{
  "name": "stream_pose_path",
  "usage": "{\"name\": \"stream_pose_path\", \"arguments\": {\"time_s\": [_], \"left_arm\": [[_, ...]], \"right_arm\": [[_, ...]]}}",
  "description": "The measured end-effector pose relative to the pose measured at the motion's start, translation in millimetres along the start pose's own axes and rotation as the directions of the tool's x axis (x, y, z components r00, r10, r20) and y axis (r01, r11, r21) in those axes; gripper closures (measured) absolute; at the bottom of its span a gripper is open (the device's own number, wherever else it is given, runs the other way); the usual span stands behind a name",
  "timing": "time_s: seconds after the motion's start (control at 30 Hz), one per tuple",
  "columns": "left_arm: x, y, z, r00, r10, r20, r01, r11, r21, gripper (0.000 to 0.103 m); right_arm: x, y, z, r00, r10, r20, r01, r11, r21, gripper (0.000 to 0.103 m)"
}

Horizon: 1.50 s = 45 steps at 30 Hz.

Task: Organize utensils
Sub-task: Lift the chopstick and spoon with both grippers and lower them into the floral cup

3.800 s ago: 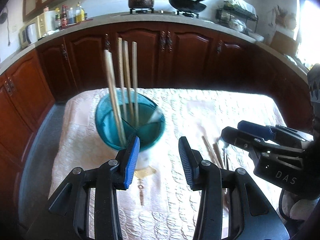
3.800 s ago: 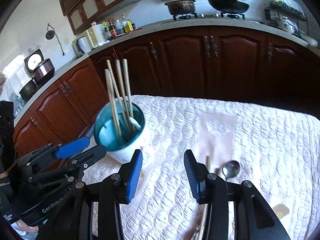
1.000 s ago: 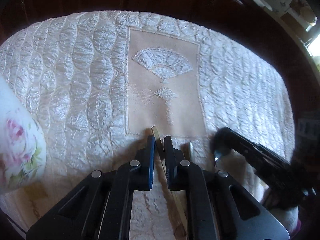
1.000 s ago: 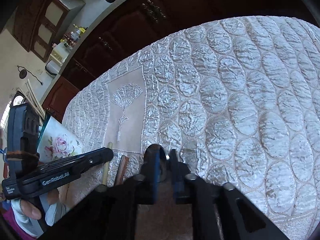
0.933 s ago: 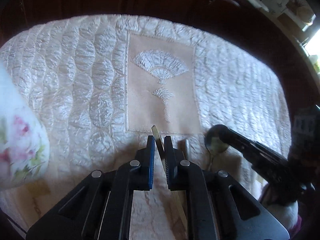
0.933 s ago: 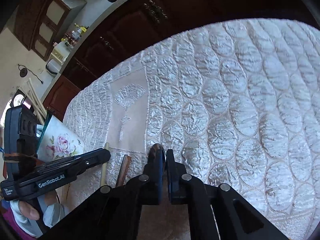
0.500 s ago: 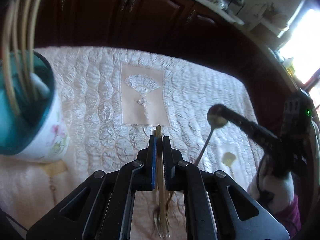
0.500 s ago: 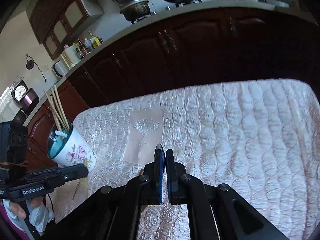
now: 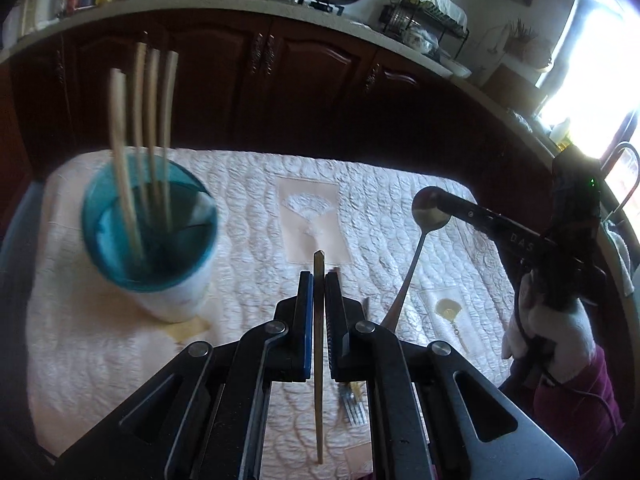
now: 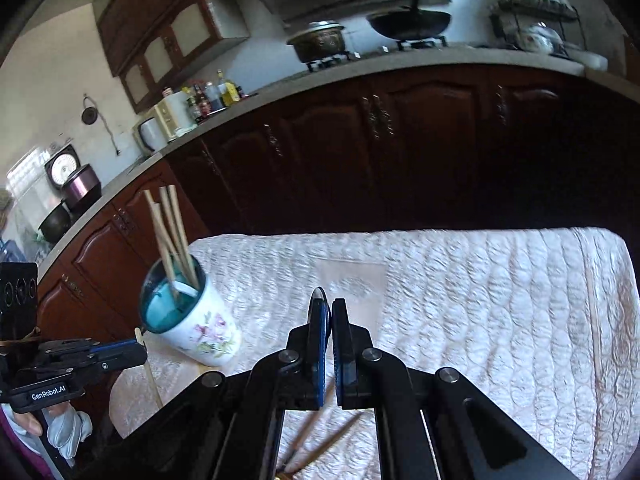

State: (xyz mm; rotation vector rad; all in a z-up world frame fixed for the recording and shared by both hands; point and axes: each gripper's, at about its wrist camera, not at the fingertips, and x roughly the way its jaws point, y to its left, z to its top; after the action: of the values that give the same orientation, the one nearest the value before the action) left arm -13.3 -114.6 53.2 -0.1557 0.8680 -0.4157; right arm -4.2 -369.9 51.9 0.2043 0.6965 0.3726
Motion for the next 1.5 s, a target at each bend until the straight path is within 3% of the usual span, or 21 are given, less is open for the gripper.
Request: {"name": "stream_pose_path", "arguments": {"time_s": [0.3,0.47,0.8,1.13,1.37,1.5], "left_arm": [[-32.4,16.1,2.0,0.998,0.01,0.056,-0.009,1.0,-0.017,0.099],[-55.8,24.1,6.7,0.996,-0.017,0.084,0.02,0.999,-0.032,0.099],[-117.0,43.1,44.2,0.982,-0.022,0.185,0.03,0.999,-0.039,0.099],[-155.0,71.7,96.3,0.939,0.114,0.325,-0.1,0.993,-0.061,0.099],[-141.4,97.8,112.3,0.903,0.226,0.364,-0.204,0.974,-0.099,0.099],[-117.2,107.4,110.2,0.904,0.256,0.343,-0.234,0.967,-0.104,0.099]], "right_arm": [[0.3,39.4,15.9,1.0,0.028,0.008,-0.027,0.998,-0.064,0.1],[-1.5,57.4,25.0,0.999,0.043,0.016,-0.042,0.995,-0.09,0.1],[0.1,90.4,52.0,0.996,0.068,0.057,-0.06,0.988,-0.141,0.1],[26.7,136.6,81.5,0.993,0.013,0.115,0.012,0.977,-0.215,0.1],[66.8,156.5,94.8,0.99,-0.04,0.138,0.074,0.964,-0.256,0.1],[87.8,164.0,95.5,0.984,-0.085,0.155,0.128,0.948,-0.292,0.1]]}}
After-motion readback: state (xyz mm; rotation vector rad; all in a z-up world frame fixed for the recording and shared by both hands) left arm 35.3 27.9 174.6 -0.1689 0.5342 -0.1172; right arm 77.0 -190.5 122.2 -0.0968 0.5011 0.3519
